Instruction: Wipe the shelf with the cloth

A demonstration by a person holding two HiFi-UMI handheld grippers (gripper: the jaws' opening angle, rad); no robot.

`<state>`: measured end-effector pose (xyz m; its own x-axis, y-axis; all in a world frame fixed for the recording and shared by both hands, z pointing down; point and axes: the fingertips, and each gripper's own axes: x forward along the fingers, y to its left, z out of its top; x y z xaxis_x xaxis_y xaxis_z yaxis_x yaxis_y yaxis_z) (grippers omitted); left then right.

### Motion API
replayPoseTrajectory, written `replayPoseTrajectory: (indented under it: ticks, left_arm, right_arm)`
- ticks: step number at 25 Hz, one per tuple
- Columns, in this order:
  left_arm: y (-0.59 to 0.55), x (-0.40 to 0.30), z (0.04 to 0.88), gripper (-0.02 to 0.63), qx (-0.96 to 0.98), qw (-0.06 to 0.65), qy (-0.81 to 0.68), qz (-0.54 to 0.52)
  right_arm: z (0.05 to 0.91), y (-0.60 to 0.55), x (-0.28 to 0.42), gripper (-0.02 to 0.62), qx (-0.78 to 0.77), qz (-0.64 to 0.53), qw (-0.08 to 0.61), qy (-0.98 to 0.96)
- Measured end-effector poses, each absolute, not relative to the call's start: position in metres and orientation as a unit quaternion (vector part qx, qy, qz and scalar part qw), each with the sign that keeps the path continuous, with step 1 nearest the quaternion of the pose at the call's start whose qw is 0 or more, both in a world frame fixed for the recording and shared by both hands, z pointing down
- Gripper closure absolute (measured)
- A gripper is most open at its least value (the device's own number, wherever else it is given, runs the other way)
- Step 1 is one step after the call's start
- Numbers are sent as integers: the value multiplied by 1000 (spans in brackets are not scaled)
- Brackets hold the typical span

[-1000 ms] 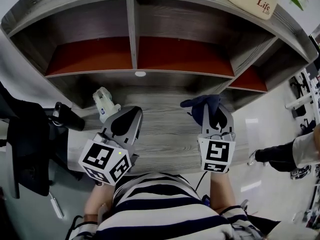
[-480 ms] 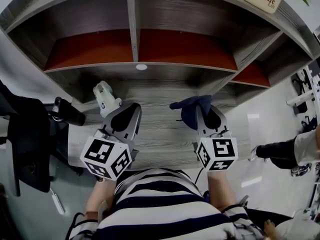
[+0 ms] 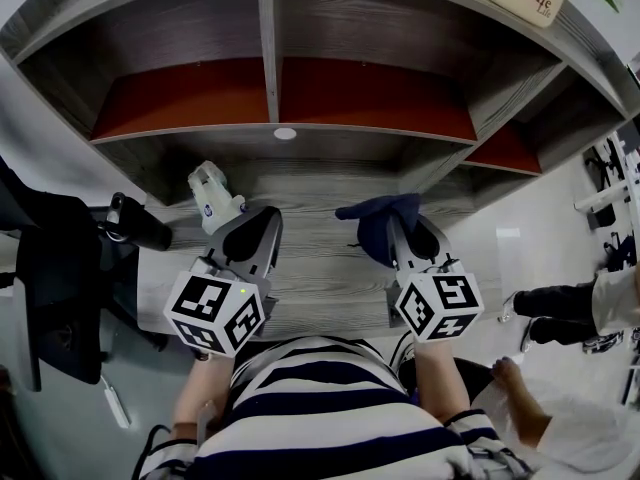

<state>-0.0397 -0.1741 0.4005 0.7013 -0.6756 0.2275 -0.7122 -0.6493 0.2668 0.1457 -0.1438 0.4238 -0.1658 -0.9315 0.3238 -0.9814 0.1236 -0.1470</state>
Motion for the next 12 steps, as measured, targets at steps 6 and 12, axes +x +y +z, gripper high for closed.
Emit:
replayPoseTrajectory:
  ticks: [6,12]
  left_arm:
    - [-173,-41,402,583,906,172,-383,54]
    - [-173,-42,403,583,905,174,-384,55]
  right_arm:
    - [424,-144,143,531,640,162,78,-747]
    - [423,-144,141,531,639,162,79,-748]
